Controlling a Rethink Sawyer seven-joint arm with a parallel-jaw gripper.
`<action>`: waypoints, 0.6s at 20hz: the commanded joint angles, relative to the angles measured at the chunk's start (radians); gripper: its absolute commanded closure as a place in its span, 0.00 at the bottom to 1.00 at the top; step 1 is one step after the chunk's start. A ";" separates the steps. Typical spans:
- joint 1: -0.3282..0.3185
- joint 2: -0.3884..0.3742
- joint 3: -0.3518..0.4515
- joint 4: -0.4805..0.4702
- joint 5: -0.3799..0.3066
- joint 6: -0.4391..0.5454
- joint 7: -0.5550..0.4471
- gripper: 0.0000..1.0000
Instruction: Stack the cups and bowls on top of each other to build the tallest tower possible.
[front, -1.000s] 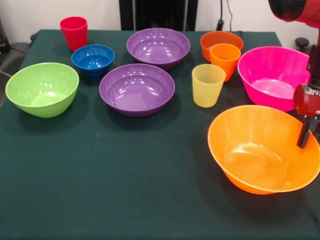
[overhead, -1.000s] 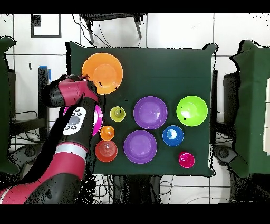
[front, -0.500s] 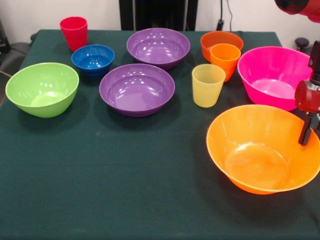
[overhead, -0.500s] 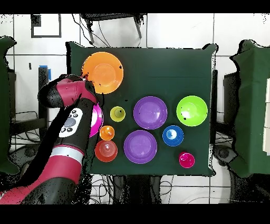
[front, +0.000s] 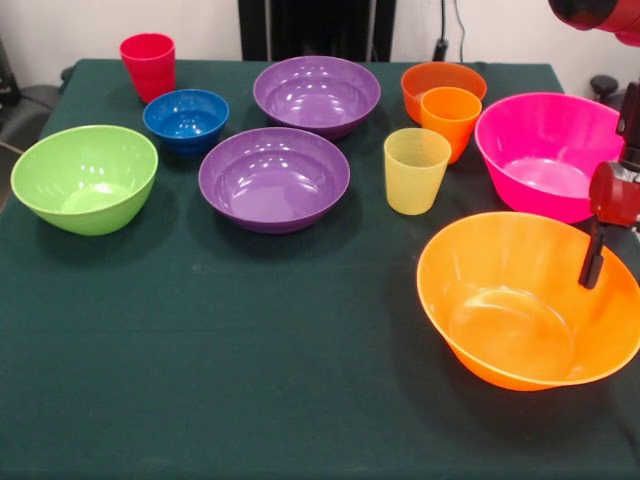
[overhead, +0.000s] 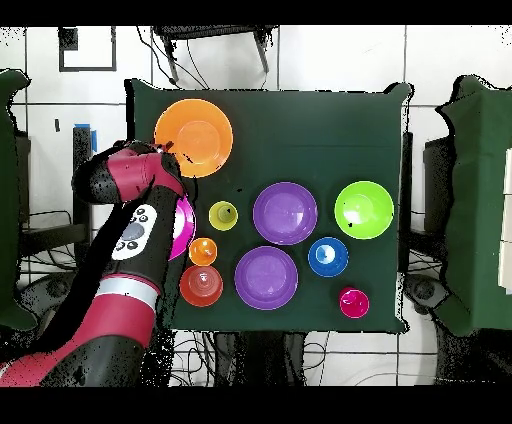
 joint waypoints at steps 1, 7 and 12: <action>-0.003 0.021 0.093 0.015 0.023 0.005 0.163 0.00; 0.002 0.023 0.087 0.013 0.027 0.006 0.168 0.00; 0.006 0.014 0.083 0.014 0.031 0.021 0.169 0.00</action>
